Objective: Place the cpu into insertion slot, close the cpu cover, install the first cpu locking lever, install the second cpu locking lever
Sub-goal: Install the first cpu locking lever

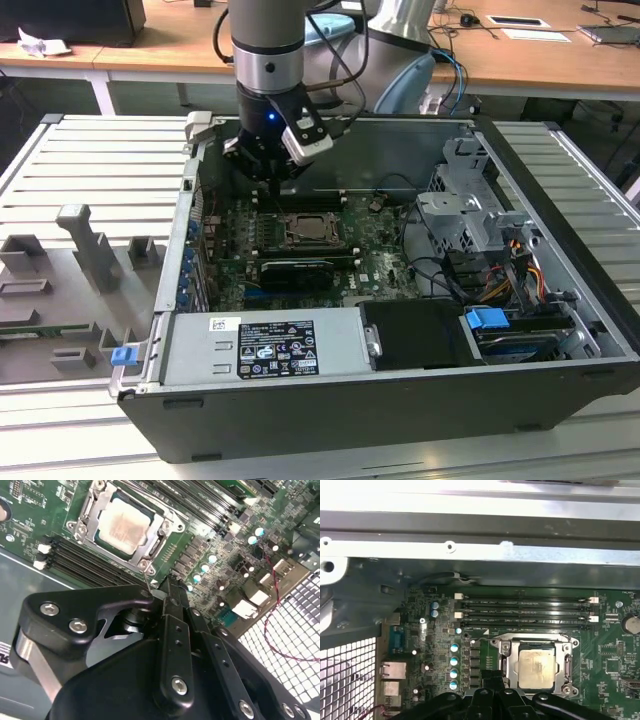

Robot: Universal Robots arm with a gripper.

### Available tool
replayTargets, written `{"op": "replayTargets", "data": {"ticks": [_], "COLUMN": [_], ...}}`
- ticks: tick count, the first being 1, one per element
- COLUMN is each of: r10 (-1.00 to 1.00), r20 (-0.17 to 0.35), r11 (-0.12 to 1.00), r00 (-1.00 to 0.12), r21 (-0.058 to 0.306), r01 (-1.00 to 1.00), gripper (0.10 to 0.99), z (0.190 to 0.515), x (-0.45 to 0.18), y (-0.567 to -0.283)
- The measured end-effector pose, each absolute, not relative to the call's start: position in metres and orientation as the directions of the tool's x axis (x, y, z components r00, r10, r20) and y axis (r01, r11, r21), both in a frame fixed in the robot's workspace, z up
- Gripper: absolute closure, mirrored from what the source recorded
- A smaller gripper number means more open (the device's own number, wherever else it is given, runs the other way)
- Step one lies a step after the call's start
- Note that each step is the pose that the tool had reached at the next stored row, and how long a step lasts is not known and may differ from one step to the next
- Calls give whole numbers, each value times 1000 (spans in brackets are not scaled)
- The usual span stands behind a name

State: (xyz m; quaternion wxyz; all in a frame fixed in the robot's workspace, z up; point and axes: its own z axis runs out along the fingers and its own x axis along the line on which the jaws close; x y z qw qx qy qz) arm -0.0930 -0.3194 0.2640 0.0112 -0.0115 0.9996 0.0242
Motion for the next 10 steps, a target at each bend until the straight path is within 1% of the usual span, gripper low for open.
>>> {"op": "replayTargets", "data": {"ticks": [6,10], "r10": [-23,-60], "r20": [-23,-23], "r11": [999,997], "r00": [-999,-998], "r21": [48,51], "r01": [-24,-61], "gripper": [980,980], "z": [264,261], "x": [-105,-109], "y": [-319,-317]}}
